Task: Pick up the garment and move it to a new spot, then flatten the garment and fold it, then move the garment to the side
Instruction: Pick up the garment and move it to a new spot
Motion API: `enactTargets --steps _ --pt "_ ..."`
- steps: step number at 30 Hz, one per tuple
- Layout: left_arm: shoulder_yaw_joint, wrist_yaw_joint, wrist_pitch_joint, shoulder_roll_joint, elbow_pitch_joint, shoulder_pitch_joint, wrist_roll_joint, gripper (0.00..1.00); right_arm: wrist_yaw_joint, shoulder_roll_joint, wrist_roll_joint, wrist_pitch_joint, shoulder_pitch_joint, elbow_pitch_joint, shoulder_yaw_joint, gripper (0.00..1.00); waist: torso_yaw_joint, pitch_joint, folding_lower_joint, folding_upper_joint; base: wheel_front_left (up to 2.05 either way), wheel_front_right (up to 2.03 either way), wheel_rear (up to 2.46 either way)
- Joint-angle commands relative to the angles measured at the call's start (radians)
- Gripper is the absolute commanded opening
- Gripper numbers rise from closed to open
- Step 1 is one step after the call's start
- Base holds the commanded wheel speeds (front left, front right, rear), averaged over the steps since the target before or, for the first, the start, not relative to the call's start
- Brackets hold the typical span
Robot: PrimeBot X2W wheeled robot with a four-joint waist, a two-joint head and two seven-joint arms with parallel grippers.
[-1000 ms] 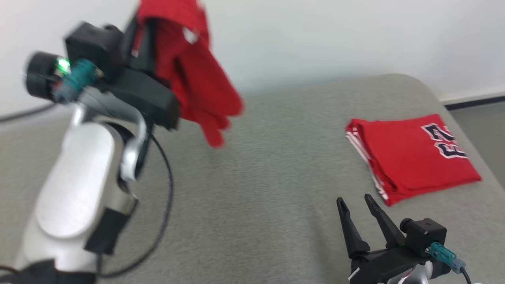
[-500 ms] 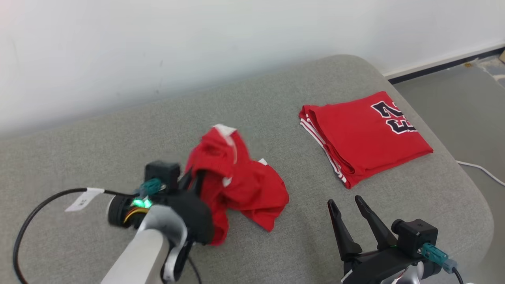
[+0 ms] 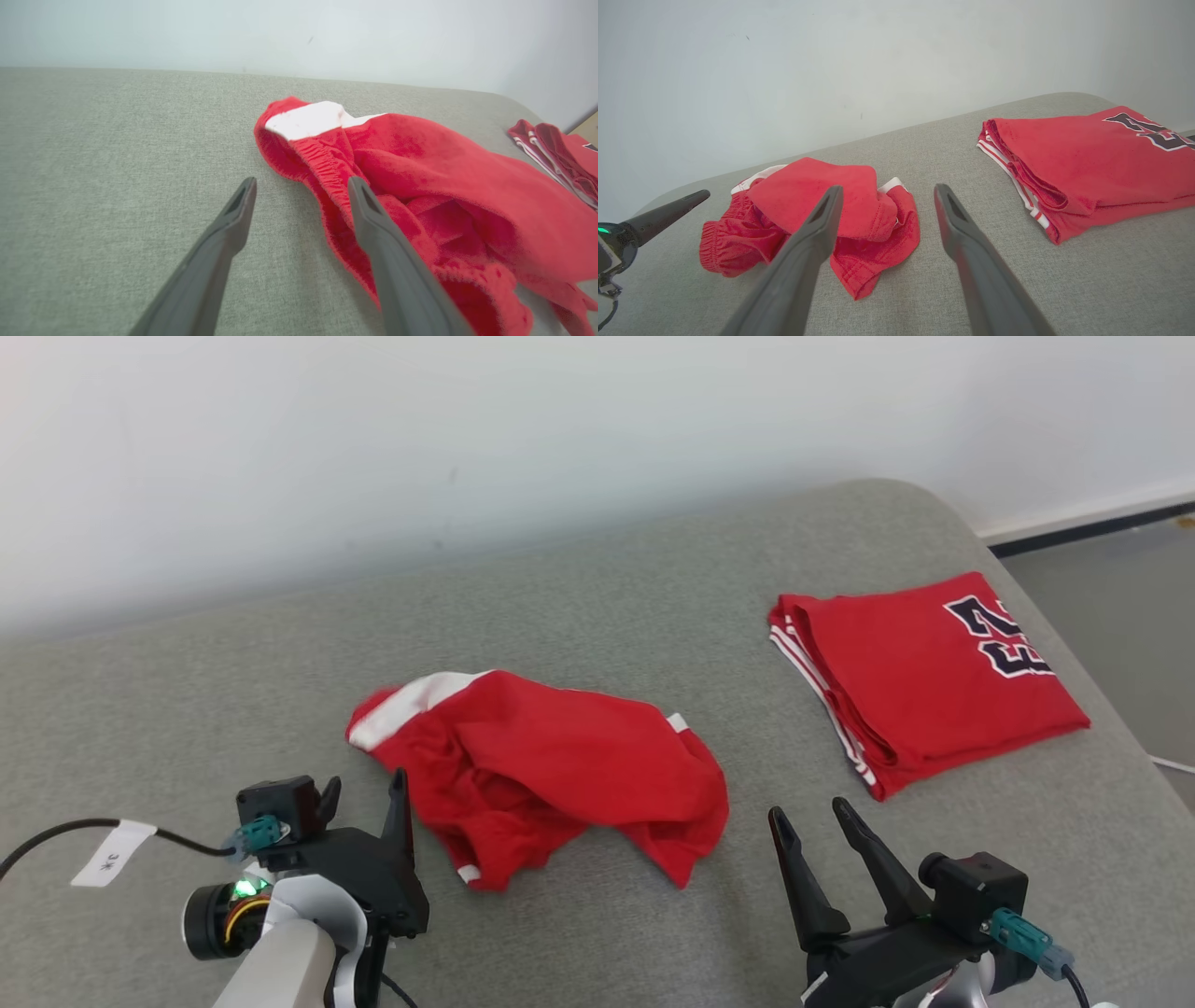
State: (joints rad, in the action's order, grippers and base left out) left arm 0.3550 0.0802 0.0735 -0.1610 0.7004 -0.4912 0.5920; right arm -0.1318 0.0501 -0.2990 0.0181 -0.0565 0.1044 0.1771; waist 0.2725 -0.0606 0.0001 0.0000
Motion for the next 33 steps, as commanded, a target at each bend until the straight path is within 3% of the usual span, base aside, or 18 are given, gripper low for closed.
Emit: enactTargets --steps 1,9,15,19,22,28,33 --pt "-0.006 -0.003 0.021 -0.003 -0.002 0.02 0.002 1.0 0.002 0.0 0.002 0.003 0.016 -0.004 -0.004 1.0 -0.032 0.014 -0.0001 0.0 0.0 0.0 0.0" --pt "0.009 -0.062 0.121 -0.039 -0.133 0.081 -0.015 1.0 0.002 0.001 0.004 -0.001 0.031 -0.009 -0.021 1.0 -0.093 0.029 -0.0001 0.0 0.0 0.0 0.0" --pt "-0.003 -0.058 0.183 -0.057 -0.317 0.201 -0.039 1.0 0.002 0.001 0.001 0.0 0.038 -0.008 -0.03 1.0 -0.123 0.034 -0.0001 0.0 0.0 0.0 0.0" --pt "-0.087 -0.063 0.192 -0.04 -0.526 0.328 -0.089 1.0 0.002 0.0 -0.001 0.01 0.04 -0.005 -0.051 1.0 -0.144 0.036 -0.0001 0.0 0.0 0.0 0.0" --pt "-0.169 -0.097 0.191 0.002 -0.666 0.451 -0.128 1.0 0.002 0.0 0.015 0.029 0.049 0.001 -0.081 1.0 -0.164 0.037 -0.0001 0.0 0.0 0.0 0.0" --pt "-0.285 -0.171 0.192 0.041 -0.745 0.574 -0.168 1.0 0.002 0.0 0.052 0.071 0.061 0.021 -0.142 1.0 -0.199 0.045 -0.0001 0.0 0.0 0.0 0.0" --pt "-0.345 -0.2 0.192 0.021 -0.723 0.637 -0.215 1.0 0.002 0.0 0.082 0.088 0.062 0.048 -0.18 1.0 -0.225 0.06 -0.0001 0.0 0.0 0.0 0.0"
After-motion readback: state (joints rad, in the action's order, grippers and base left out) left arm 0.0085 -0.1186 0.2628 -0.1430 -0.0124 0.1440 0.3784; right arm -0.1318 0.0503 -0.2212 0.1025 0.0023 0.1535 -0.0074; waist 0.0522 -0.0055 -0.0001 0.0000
